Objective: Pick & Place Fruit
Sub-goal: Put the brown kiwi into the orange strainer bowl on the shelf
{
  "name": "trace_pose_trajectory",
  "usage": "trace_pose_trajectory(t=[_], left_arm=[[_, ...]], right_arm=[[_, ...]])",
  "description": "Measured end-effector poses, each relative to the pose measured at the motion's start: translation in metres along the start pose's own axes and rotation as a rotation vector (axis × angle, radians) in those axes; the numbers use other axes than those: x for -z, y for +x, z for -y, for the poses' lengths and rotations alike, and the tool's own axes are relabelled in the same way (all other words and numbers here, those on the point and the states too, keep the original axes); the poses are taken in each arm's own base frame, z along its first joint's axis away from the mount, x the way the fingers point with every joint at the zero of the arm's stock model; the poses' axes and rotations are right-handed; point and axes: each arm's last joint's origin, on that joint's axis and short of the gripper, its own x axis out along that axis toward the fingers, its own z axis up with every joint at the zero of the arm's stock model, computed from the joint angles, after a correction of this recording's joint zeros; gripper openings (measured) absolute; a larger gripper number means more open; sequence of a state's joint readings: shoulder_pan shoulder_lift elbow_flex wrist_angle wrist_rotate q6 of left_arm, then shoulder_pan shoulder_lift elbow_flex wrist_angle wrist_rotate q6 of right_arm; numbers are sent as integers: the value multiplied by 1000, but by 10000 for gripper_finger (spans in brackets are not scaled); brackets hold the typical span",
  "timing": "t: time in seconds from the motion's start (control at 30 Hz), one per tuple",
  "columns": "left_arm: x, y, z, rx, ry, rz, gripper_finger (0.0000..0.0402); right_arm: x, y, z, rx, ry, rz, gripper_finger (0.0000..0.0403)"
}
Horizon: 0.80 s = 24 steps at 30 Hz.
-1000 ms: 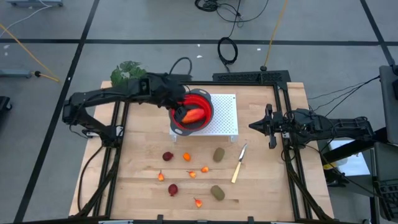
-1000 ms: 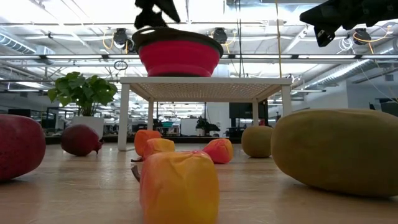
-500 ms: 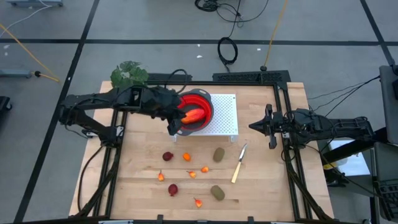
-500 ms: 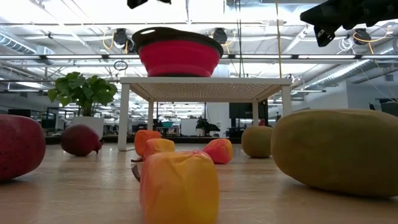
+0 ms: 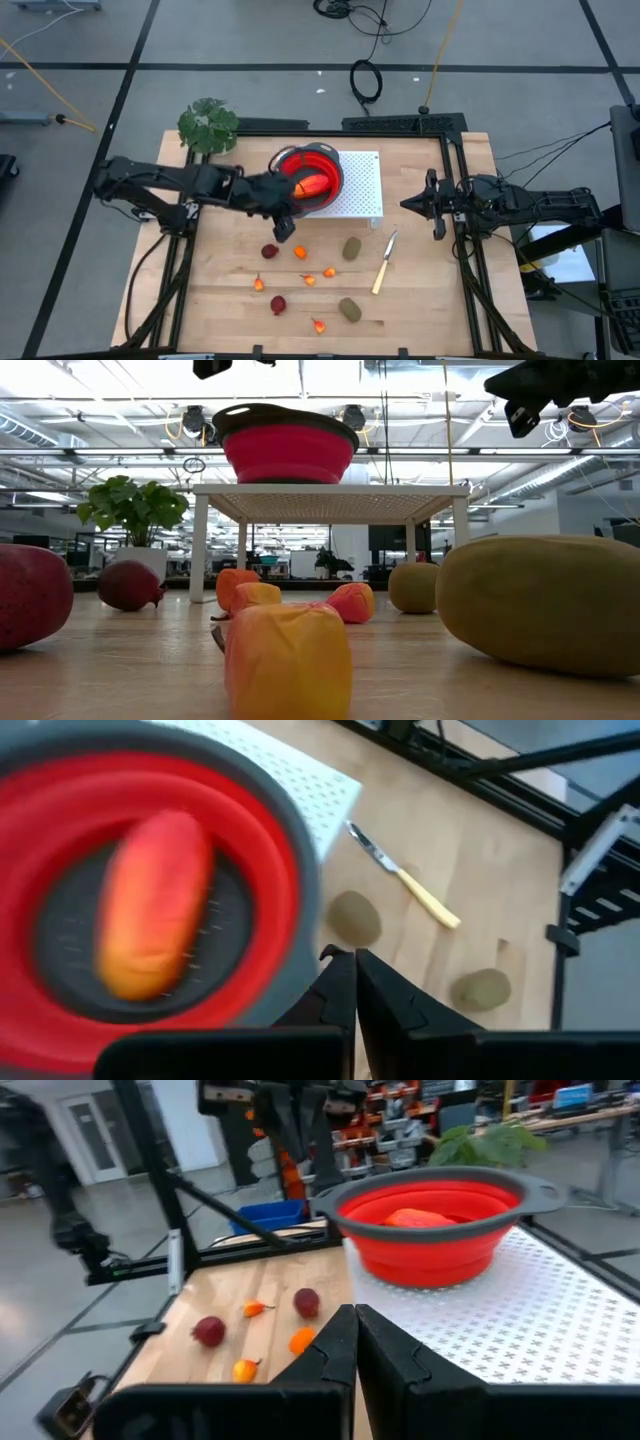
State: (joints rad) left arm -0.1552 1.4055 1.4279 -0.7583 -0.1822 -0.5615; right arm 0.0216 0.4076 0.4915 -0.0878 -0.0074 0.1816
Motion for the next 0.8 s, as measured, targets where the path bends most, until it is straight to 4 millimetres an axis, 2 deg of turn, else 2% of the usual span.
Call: trace_pose_trajectory(t=[0.23,0.47,0.6,0.8], left_arm=[[26,13,21,41,4,39,7],[49,22,39,90,33,111,7],[61,20,40,121,31,161,6],[80,15,27,173,15,241,7]], right_arm=[[1,0,-3,-98,16,-19,0],[3,7,-4,-124,45,-53,0],[5,16,-10,-188,41,-76,0],[3,33,-24,-285,9,-28,0]])
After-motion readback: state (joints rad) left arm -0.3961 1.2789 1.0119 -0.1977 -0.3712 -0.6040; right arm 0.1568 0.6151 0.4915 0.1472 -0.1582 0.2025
